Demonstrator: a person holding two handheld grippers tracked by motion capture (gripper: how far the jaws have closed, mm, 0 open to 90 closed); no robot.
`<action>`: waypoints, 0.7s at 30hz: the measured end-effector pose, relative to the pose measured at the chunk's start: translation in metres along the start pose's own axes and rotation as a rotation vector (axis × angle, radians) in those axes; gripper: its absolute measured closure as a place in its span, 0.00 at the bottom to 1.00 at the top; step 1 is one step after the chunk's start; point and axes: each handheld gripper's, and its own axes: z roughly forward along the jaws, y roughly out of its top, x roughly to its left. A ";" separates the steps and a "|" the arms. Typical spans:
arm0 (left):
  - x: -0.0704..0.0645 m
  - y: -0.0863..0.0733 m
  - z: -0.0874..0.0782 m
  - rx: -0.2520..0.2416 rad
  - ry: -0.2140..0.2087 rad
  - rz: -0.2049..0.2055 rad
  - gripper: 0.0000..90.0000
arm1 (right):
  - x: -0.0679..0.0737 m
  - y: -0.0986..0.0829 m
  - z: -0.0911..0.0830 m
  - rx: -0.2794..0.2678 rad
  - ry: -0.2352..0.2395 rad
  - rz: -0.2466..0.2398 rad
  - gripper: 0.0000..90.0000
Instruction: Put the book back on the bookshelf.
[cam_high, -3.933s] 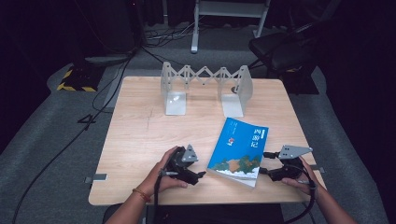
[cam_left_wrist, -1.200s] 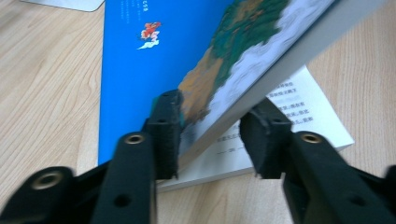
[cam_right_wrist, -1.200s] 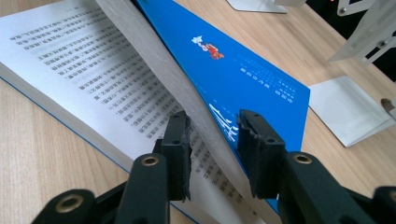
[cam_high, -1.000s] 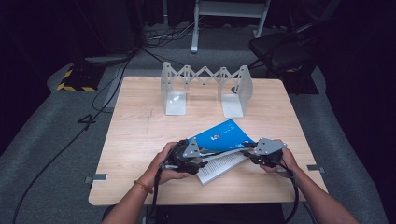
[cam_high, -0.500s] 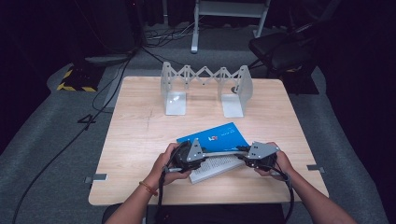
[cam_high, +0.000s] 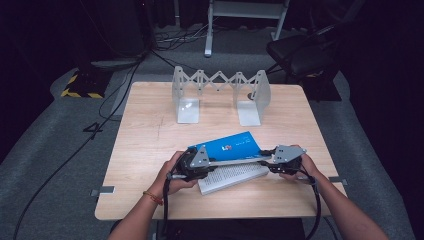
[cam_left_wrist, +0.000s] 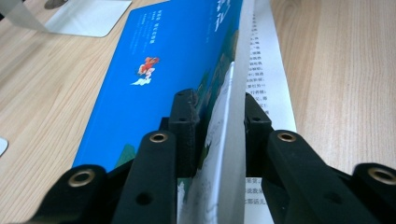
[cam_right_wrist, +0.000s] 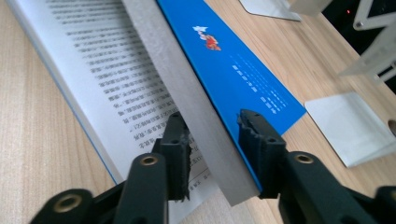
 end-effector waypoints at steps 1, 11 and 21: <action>0.002 -0.001 -0.001 -0.010 -0.001 -0.006 0.79 | 0.002 0.002 0.000 0.003 -0.004 -0.019 0.77; 0.022 0.011 0.003 -0.051 -0.042 -0.003 0.71 | 0.017 0.003 -0.017 -0.011 -0.032 0.017 0.85; 0.024 0.027 0.010 -0.029 0.012 -0.044 0.46 | 0.015 -0.001 -0.031 -0.009 -0.047 0.075 0.86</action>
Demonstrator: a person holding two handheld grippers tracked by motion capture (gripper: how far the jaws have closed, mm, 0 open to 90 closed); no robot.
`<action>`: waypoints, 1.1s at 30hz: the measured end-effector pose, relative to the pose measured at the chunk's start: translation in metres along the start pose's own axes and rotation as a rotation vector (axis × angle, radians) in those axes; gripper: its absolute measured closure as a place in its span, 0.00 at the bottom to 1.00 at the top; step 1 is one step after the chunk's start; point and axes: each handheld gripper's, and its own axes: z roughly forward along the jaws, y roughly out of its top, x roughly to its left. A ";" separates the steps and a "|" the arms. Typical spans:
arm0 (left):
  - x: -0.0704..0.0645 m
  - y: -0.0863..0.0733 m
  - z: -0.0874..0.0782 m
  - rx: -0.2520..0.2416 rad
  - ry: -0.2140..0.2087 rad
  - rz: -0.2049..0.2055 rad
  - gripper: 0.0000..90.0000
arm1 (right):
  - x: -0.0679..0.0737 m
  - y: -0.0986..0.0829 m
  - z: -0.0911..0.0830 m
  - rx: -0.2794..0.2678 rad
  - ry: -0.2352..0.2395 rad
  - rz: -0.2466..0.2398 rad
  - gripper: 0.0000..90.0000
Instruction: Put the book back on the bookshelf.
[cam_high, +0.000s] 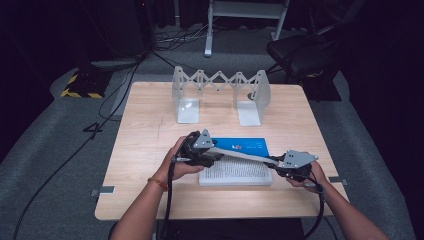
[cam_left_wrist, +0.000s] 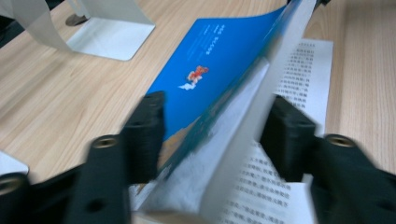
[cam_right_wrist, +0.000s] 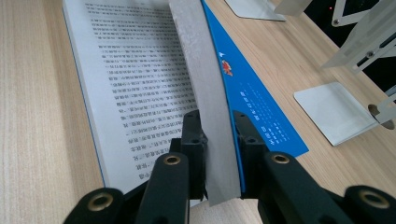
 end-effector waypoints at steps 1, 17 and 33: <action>-0.004 0.000 -0.002 0.000 0.004 0.007 0.42 | 0.001 0.001 0.000 0.008 0.000 -0.014 0.86; -0.038 0.006 0.013 0.104 0.079 0.073 0.57 | 0.004 0.006 0.004 0.069 0.018 -0.046 0.85; -0.025 -0.012 0.012 0.104 0.013 0.087 0.80 | -0.012 -0.010 0.013 -0.029 0.032 0.024 0.71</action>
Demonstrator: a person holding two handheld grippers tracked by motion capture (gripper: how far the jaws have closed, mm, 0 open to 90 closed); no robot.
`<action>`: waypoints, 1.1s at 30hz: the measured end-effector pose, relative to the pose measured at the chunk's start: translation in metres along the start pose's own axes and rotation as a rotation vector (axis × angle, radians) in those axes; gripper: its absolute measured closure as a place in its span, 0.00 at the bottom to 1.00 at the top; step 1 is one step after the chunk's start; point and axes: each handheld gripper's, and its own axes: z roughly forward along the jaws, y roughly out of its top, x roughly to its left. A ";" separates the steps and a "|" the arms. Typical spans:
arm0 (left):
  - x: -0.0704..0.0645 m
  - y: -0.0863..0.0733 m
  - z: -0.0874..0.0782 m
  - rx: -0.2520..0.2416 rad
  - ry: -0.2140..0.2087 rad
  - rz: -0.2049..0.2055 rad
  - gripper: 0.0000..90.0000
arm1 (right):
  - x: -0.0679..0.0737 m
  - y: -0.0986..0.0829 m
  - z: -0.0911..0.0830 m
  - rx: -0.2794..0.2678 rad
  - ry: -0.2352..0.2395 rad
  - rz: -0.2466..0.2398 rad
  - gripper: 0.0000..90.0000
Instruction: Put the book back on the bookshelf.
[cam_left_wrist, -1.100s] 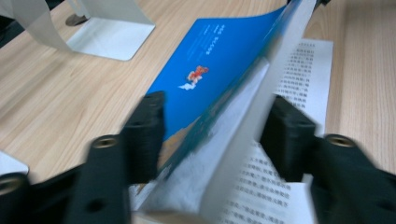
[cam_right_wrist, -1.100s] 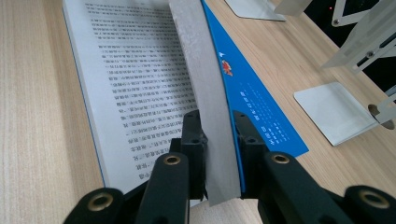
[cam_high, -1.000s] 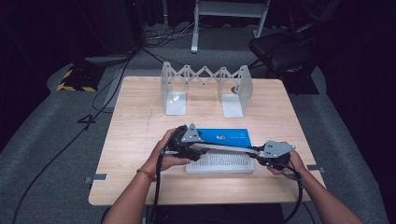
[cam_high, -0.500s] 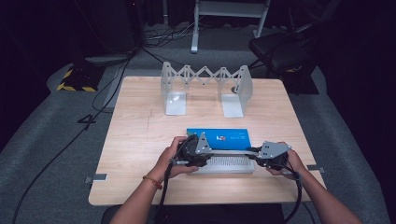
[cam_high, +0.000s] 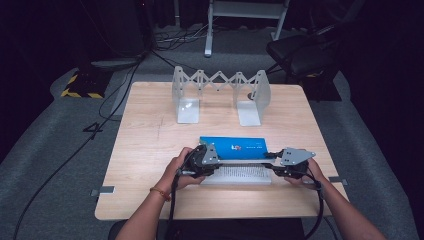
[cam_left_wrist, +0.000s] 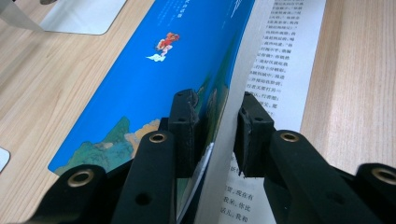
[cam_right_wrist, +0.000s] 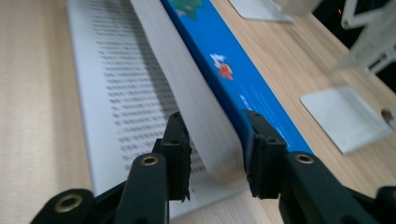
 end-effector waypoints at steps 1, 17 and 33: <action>0.001 0.000 0.000 -0.001 -0.002 0.001 0.80 | -0.005 -0.005 0.000 -0.026 0.027 0.025 0.72; -0.012 0.026 0.002 0.021 0.068 -0.022 0.33 | 0.011 0.029 -0.006 0.038 0.019 -0.164 0.87; -0.023 0.038 0.017 0.037 0.142 -0.064 0.54 | 0.016 0.048 -0.006 0.062 0.011 -0.173 0.88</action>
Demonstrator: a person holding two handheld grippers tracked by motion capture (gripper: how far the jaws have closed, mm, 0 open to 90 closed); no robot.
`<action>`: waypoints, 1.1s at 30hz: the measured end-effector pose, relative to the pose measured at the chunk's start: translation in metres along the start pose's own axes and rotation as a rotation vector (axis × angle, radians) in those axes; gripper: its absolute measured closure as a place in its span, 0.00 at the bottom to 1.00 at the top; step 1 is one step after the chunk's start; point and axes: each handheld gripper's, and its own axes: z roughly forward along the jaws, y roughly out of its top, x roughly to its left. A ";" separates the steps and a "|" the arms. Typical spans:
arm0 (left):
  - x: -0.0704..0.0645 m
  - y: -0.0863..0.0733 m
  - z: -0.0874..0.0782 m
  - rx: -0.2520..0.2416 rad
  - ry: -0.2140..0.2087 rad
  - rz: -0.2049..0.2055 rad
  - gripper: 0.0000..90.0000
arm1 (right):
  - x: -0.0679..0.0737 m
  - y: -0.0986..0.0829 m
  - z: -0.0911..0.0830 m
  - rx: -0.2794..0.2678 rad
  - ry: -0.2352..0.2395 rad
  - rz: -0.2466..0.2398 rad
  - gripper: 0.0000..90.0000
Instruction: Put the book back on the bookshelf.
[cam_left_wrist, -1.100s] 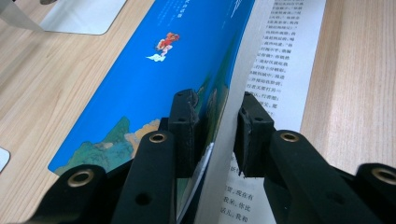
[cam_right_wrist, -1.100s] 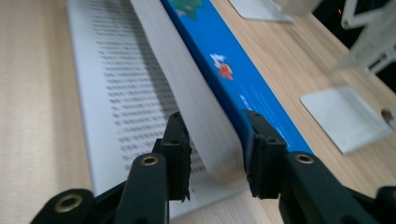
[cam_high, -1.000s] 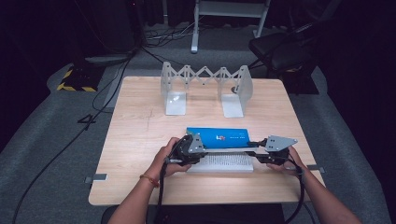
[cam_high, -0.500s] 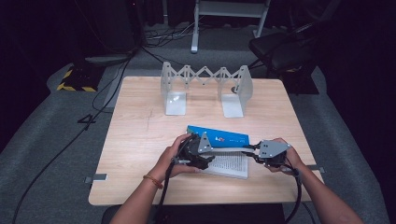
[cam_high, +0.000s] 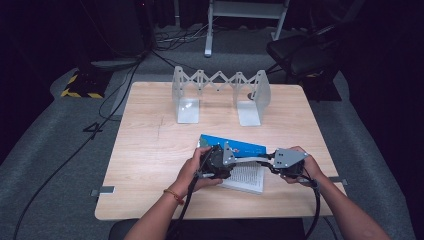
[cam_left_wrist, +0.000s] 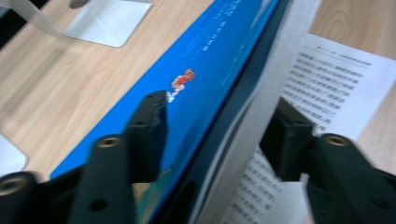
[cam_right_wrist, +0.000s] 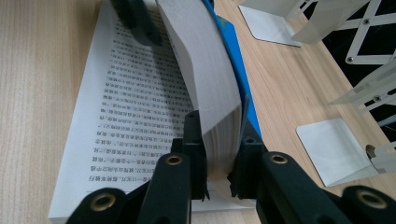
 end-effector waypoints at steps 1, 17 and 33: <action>0.000 0.000 0.000 0.001 -0.010 0.002 0.57 | 0.000 0.000 0.000 0.002 -0.001 0.000 0.88; -0.009 0.002 0.007 -0.047 -0.034 0.054 0.80 | 0.000 0.000 0.002 -0.007 -0.001 0.048 0.81; 0.018 -0.017 -0.019 -0.253 -0.062 -0.047 0.87 | -0.045 -0.069 -0.009 -0.041 -0.138 0.427 0.45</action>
